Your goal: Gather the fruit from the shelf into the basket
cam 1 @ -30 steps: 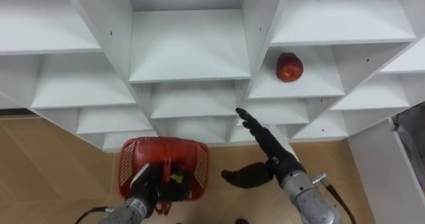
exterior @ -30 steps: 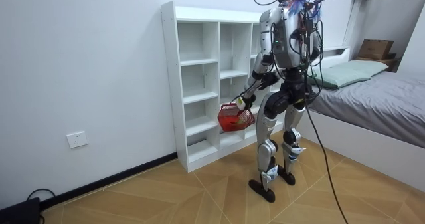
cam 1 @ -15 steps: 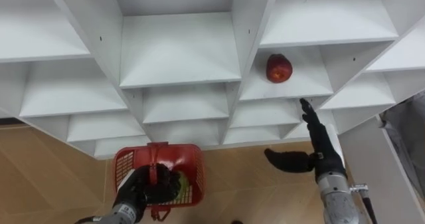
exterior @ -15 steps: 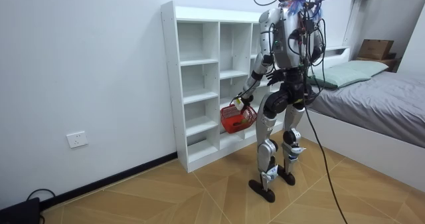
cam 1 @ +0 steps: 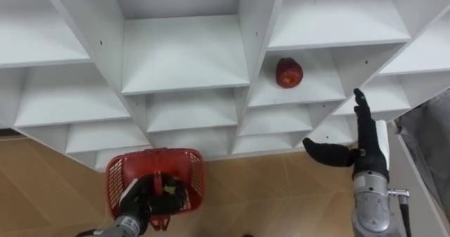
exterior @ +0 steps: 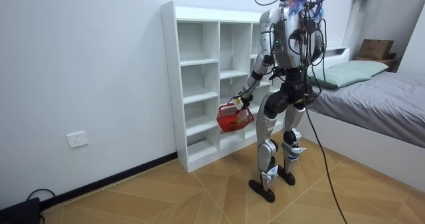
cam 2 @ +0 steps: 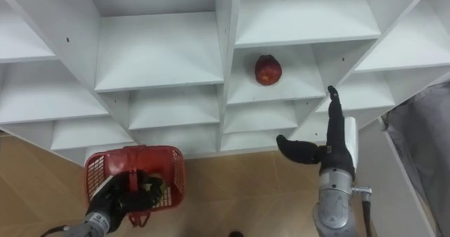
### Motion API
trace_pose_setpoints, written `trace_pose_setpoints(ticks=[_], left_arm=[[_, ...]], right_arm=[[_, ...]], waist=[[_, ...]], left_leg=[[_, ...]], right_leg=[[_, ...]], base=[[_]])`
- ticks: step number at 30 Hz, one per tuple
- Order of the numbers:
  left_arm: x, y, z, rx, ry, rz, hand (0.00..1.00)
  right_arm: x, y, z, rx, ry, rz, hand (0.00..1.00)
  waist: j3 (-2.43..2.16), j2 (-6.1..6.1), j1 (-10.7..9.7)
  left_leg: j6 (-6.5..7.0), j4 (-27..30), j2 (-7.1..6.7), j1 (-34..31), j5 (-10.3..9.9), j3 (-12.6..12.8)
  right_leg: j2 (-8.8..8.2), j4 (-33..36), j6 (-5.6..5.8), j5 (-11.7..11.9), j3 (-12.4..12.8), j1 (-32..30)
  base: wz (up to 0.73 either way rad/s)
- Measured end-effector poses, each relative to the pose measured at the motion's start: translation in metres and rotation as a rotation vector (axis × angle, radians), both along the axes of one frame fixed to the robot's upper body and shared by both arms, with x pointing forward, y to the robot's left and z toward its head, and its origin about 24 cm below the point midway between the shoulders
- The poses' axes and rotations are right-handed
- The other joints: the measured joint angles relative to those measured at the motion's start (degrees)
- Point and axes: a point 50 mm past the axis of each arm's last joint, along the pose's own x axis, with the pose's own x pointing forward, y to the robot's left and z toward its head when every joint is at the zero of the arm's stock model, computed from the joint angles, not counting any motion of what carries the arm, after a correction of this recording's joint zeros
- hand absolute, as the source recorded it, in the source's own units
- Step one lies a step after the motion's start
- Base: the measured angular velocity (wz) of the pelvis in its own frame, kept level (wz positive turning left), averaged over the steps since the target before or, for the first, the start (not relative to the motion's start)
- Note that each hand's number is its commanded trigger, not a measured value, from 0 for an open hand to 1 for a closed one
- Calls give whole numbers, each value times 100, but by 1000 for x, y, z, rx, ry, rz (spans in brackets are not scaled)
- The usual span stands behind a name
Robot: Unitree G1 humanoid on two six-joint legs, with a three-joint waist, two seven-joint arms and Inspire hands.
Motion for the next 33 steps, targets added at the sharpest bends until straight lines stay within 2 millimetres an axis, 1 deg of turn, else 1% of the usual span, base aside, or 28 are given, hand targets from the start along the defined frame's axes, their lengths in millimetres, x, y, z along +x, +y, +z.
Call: trace_pose_setpoints(ticks=[4, 8, 11, 13, 16, 20, 22, 25, 28, 30, 33], left_arm=[[1, 0, 1, -2, -7, -1, 100], [1, 1, 1, 1, -7, -1, 100], [1, 1, 1, 3, -3, -4, 100], [1, 2, 1, 7, -3, -9, 100], [0, 3, 0, 10, 3, -9, 100], [-2, 5, -1, 16, 19, -15, 100], [-2, 6, -1, 14, 22, -23, 100], [0, 7, 0, 15, 19, -27, 100], [4, 7, 2, 17, 10, -31, 100], [4, 7, 2, 17, 10, -33, 100], [5, 7, 3, 15, 6, -39, 100]], right_arm=[[8, 0, 7, -8, -32, -2, 0], [14, 0, 10, -13, -41, 1, 0], [24, 0, 14, -19, -54, 1, 0], [34, -3, 22, -39, -78, 6, 0], [44, -9, 34, -70, -111, 14, 0], [46, -13, 39, -83, -119, 20, 0], [46, -14, 38, -72, -116, 24, 0], [47, -14, 39, -39, -112, 26, 0], [48, -15, 39, -20, -116, 17, 0], [50, -16, 40, -7, -115, 17, 0], [54, -17, 44, -9, -126, 18, 0]], waist=[[1, -14, 8], [1, -46, 26], [2, -48, 23], [5, -51, 20], [15, -68, 30], [36, -103, 62], [66, -155, 132], [99, -217, 167], [96, -227, 170], [97, -229, 183], [98, -231, 261]], left_leg=[[0, 3, -2, -22, 0, -18], [0, 50, -2, -141, 0, -45], [0, 74, 0, -207, 0, -73], [0, 73, 0, -209, 0, -73], [-1, 72, 0, -227, 2, -84], [-2, 85, 1, -245, 2, -114], [-2, 90, 1, -256, 2, -130], [-3, 110, -2, -301, 3, -186], [-4, 214, -5, -448, 2, -293], [-4, 215, -7, -457, 2, -297], [-6, 267, -1, -488, -1, -301]], right_leg=[[-13, -1, -2, -1, -45, -5], [-13, 1, -7, 2, -66, -102], [-12, 8, -9, 4, -88, -139], [-14, 7, -9, 4, -91, -136], [-19, 0, -9, 3, -123, -135], [-18, -2, -11, 1, -143, -136], [-19, -3, -14, -2, -159, -136], [-28, -5, -18, -7, -220, -143], [-40, -3, -20, -8, -328, -200], [-44, 10, -22, -10, -339, -213], [-51, 33, -34, -18, -360, -221]], base=[[2], [3], [5], [0], [4], [2], [0], [9], [17], [4], [1]])
